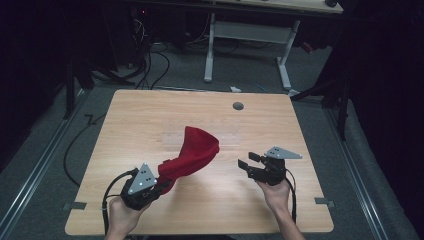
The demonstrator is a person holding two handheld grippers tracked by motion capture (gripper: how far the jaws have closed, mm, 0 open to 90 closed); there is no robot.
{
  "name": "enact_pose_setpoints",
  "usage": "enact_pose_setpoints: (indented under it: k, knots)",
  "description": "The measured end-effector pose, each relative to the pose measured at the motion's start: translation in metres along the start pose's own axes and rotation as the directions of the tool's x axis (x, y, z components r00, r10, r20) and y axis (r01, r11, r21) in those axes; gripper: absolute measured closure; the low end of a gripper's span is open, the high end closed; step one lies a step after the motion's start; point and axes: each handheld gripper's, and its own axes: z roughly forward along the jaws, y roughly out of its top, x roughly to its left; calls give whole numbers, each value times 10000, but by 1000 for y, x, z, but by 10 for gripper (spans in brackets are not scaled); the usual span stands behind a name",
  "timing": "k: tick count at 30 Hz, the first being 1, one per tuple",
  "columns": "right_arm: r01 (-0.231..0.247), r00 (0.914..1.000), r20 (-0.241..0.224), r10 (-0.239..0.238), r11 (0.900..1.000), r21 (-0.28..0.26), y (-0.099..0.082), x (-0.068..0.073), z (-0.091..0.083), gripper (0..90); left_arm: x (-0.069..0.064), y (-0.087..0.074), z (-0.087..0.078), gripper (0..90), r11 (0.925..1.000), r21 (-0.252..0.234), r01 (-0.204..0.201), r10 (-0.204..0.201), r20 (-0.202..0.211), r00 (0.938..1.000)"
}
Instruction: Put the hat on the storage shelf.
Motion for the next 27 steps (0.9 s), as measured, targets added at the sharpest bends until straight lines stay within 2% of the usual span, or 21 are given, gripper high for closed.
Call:
enact_pose_setpoints:
  k: [2, 5, 8, 13, 16, 19, 22, 27]
  knots:
    - [185, 9986, 485, -205, 9989, 427, -16, -5, 9, 420, 2, 7, 0, 855, 9999, -118, -12, 13, 7, 10000]
    - [109, 9935, 1113, -247, 9923, 1233, -35, -11, 21, 429, 5, 16, 1, 855, 9993, -357, 93, -94, -36, 9999]
    - [202, 9854, 1636, -460, 9875, 1560, -43, -14, 26, 430, 9, 22, 2, 855, 9970, -635, 436, -436, 3, 9990]
    - [315, 9734, 2169, -733, 9812, 1906, -48, -16, 33, 424, 19, 30, 5, 855, 9908, -991, 920, -926, -19, 9957]
    - [426, 9680, 2352, -880, 9806, 1916, -48, -15, 33, 420, 25, 35, 8, 855, 9860, -1173, 1187, -1200, -42, 9928]
    - [437, 9653, 2415, -995, 9731, 2262, -48, -15, 37, 395, 31, 40, 13, 855, 9823, -1194, 1443, -1467, -118, 9891]
    - [423, 9652, 2424, -984, 9731, 2266, -47, -15, 37, 392, 35, 45, 17, 855, 9821, -1185, 1465, -1511, -305, 9881]
    - [468, 9658, 2383, -1024, 9725, 2282, -47, -15, 37, 381, 43, 57, 20, 855, 9716, -1519, 1814, -1879, -294, 9818]
